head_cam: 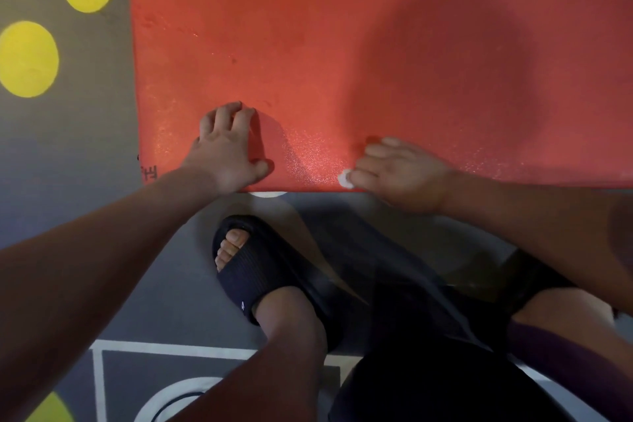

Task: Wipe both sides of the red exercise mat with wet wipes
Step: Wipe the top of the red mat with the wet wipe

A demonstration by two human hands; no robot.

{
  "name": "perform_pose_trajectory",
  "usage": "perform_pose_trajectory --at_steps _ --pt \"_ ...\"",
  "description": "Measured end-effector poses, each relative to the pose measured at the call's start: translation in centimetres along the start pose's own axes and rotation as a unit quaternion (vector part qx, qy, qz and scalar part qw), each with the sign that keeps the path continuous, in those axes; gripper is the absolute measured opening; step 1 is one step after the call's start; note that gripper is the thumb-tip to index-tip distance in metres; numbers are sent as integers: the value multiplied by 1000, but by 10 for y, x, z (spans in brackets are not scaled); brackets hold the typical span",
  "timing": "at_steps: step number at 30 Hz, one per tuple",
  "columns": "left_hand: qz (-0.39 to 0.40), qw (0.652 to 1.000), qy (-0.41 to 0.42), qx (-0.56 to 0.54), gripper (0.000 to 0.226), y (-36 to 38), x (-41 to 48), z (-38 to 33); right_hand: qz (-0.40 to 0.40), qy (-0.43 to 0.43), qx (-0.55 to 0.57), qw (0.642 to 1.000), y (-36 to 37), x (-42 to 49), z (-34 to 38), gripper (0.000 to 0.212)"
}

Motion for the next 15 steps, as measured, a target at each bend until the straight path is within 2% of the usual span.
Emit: perform_pose_trajectory --at_steps 2,5,6,7,9,11,12,13,15 --pt "-2 1000 0 -7 97 -4 0 4 -8 75 -13 997 -2 16 -32 13" --pt "-19 1000 -13 -20 96 -11 0 20 -46 234 -6 971 -6 43 -65 15" --pt "-28 999 -26 -23 96 -14 1 27 -55 256 11 965 -4 53 -64 18" --pt "-33 998 -42 -27 96 -16 3 36 -55 248 27 967 1 65 -56 22" --pt "-33 996 -71 -31 96 -18 6 53 -20 146 53 988 13 88 -29 28" --pt "-39 995 -80 -35 102 -17 9 66 25 35 62 997 15 101 -16 24" --pt "-43 995 -77 -37 104 -15 10 70 35 13 55 998 13 105 -23 20" --pt "-41 995 -76 -42 103 -14 10 72 37 17 42 998 10 110 -38 18" --pt "-33 995 -76 -52 96 -12 9 70 17 104 18 994 4 120 -80 20"
Point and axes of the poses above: each hand's wrist, its own x-axis towards the middle knuckle, its own y-axis out of the palm, z = x × y, the point moved 7 cm from there along x, towards the middle knuckle, and after that the axes turned 15 degrees about -y, right-handed, at the moved point
